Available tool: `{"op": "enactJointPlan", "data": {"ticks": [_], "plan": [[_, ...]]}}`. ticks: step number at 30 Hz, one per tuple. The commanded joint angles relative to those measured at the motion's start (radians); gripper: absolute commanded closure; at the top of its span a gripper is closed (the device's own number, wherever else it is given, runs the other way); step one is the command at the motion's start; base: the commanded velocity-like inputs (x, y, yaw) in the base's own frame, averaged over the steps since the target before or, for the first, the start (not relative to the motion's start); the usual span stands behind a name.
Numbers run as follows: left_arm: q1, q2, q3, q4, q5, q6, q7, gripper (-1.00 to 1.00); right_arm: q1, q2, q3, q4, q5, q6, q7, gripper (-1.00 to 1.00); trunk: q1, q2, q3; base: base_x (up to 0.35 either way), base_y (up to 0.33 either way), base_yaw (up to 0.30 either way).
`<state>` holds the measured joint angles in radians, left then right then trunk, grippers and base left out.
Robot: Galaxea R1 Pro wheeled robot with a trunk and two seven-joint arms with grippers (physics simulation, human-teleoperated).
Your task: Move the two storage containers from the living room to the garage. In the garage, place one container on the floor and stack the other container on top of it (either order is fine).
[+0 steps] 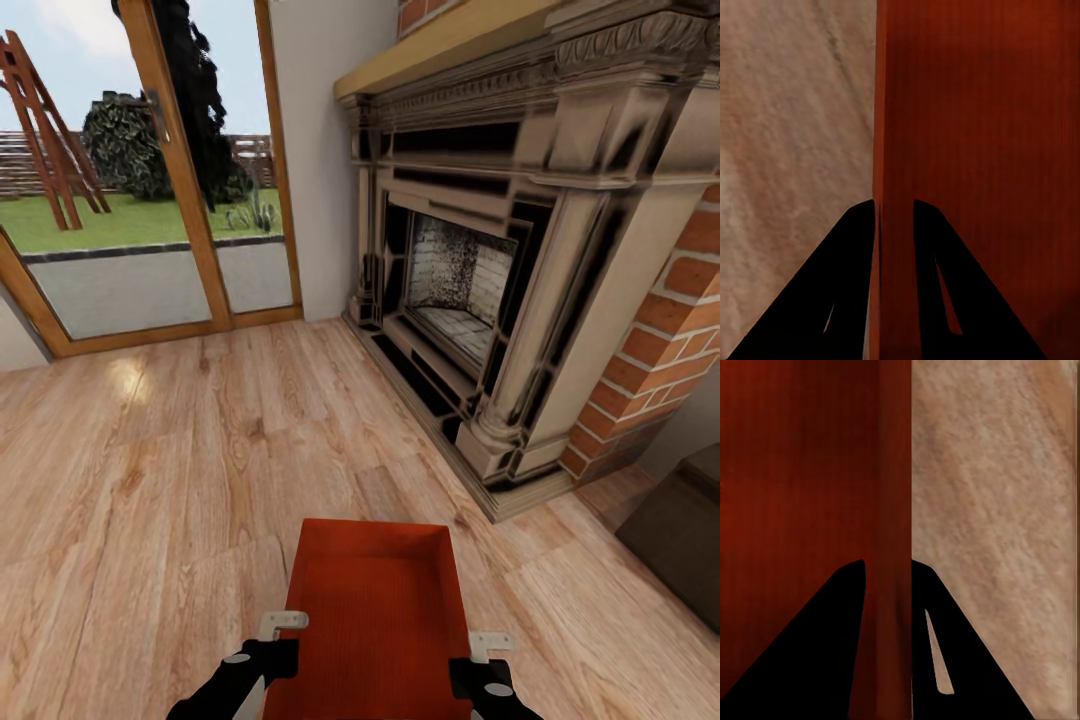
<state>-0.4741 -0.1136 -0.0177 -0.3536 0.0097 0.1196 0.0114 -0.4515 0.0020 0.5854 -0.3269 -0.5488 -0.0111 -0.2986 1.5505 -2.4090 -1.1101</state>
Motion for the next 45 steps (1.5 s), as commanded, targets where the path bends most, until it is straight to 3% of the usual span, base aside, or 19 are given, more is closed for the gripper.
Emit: {"op": "enactJointPlan", "data": {"ticks": [1, 45], "plan": [[0.000, 0.001, 0.007, -0.001, -0.014, 0.007, 0.009, 1.00, -0.001, -0.007, -0.007, -0.001, 0.007, -0.003, -0.008, 1.00, -0.004, 0.007, 0.002, 0.000, 0.000, 0.000], [0.000, 0.003, 0.009, -0.002, -0.014, 0.011, 0.008, 1.00, -0.001, -0.007, -0.007, -0.008, 0.007, -0.004, -0.010, 1.00, -0.173, 0.315, 0.140, 0.000, 0.000, 0.000]]}}
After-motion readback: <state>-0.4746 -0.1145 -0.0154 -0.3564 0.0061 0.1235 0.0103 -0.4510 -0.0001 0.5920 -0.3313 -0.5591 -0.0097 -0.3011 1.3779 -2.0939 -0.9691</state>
